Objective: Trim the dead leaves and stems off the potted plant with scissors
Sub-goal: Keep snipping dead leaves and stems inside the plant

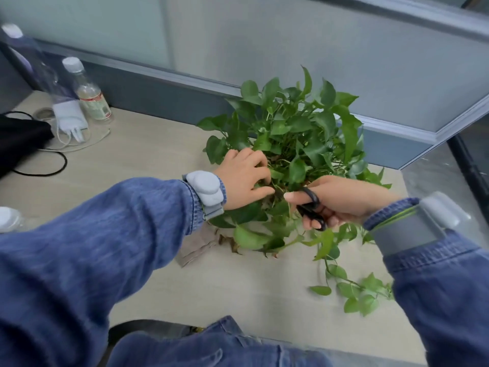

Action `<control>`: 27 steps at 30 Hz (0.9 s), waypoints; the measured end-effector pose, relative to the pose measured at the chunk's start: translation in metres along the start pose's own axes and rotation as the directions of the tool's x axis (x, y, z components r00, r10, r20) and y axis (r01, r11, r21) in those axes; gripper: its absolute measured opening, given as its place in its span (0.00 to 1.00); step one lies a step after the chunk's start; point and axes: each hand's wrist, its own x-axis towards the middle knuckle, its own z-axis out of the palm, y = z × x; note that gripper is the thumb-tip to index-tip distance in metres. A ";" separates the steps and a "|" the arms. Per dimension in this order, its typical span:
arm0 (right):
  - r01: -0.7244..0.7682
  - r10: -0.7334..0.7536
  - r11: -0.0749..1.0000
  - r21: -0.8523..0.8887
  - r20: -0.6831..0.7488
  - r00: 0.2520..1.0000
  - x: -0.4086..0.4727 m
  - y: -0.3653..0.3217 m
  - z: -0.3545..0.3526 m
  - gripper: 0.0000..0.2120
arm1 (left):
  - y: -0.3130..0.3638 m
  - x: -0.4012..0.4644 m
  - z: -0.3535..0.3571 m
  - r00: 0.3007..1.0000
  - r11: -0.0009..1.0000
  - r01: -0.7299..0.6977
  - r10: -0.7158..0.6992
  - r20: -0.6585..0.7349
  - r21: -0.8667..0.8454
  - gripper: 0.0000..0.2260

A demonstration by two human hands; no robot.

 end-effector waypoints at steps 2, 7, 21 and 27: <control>-0.011 0.011 1.000 0.011 0.018 1.000 0.000 -0.002 -0.007 0.24 | 0.010 0.000 0.005 0.999 0.997 0.054 -0.054 -0.004 0.059 0.18; -0.058 0.056 0.998 0.026 0.079 0.995 0.003 -0.006 -0.022 0.26 | 0.015 -0.003 0.003 0.999 0.973 0.048 -0.045 -0.017 0.225 0.18; -0.089 0.052 0.983 0.162 0.215 0.975 0.013 0.000 -0.036 0.23 | 0.010 -0.020 0.000 0.951 0.915 0.281 -0.226 -0.211 0.288 0.06; -0.087 0.032 0.973 0.213 0.248 0.968 0.020 0.004 -0.034 0.24 | 0.019 -0.008 0.008 0.878 0.877 0.465 -0.439 -0.190 0.119 0.14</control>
